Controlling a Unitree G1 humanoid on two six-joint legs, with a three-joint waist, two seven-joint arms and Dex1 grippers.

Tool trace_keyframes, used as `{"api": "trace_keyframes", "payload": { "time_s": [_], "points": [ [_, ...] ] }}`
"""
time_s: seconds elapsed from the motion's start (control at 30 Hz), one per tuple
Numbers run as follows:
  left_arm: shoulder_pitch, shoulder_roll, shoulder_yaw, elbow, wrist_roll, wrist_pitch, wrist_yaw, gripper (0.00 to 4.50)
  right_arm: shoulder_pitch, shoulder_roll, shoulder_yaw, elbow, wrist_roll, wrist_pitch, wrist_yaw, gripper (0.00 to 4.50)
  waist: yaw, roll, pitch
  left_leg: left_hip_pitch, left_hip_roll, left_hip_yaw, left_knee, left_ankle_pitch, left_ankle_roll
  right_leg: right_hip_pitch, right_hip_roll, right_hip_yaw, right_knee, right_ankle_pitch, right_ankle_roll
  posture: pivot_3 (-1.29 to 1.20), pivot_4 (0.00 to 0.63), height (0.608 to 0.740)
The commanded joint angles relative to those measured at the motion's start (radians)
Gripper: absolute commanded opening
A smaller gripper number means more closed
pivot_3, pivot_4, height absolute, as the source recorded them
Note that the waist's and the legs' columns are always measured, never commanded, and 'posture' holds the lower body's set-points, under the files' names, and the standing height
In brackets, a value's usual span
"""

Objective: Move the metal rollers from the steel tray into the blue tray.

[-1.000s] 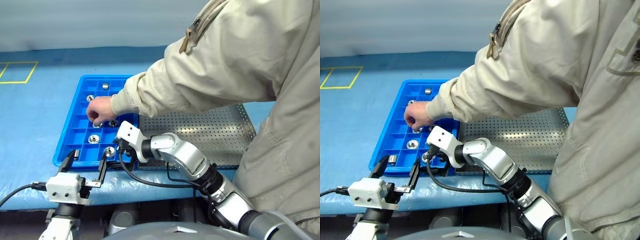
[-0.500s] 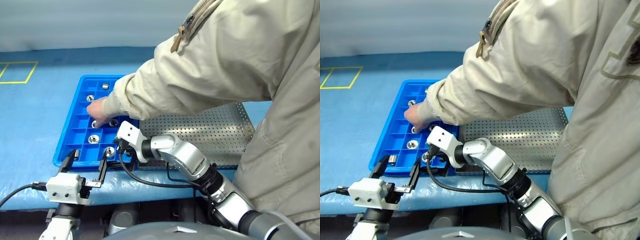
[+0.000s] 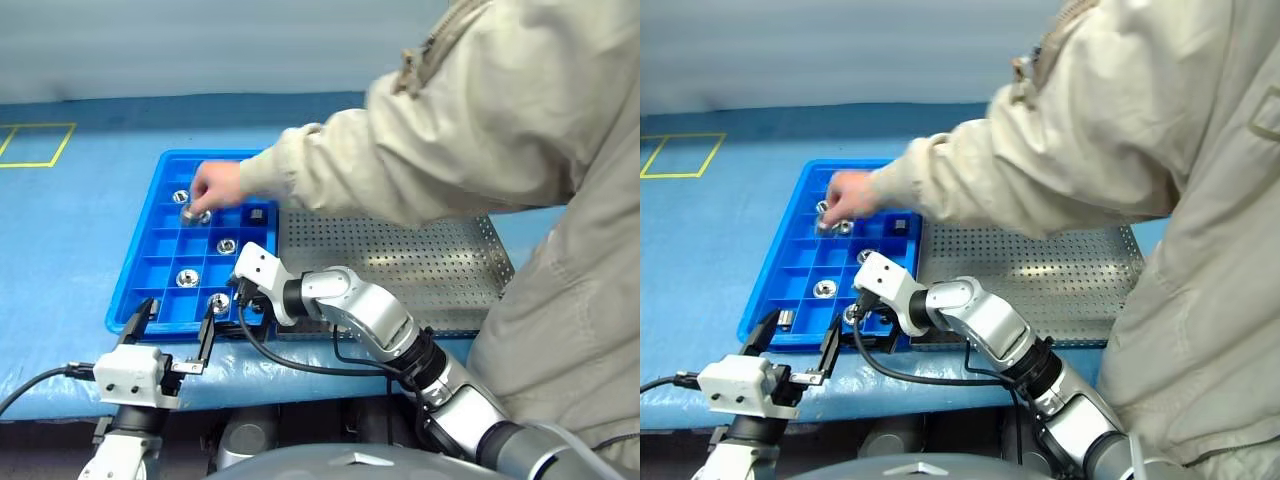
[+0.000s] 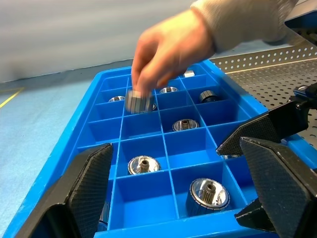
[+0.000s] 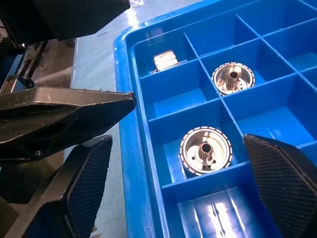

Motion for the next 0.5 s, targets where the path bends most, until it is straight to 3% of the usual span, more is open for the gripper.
{"api": "trace_keyframes", "payload": {
  "time_s": [0.03,0.5],
  "points": [
    [0.000,0.004,-0.015,-0.029,0.002,0.008,0.000,4.50,0.004,0.021,0.000,-0.049,0.018,0.003,-0.001,4.48,0.000,0.000,0.000,0.000,0.000,0.000,0.000,0.000,0.000,0.000,0.000,0.000,0.000,0.000,0.000,0.34,0.150,0.740],
    [-0.027,0.015,-0.021,-0.055,0.003,0.053,0.003,4.50,0.003,0.045,-0.025,-0.048,0.021,0.005,-0.028,4.48,-0.004,0.000,0.000,0.000,0.000,0.000,0.000,0.000,0.000,0.000,0.000,0.000,0.000,0.000,0.000,0.32,0.150,0.740]
  ]
}}
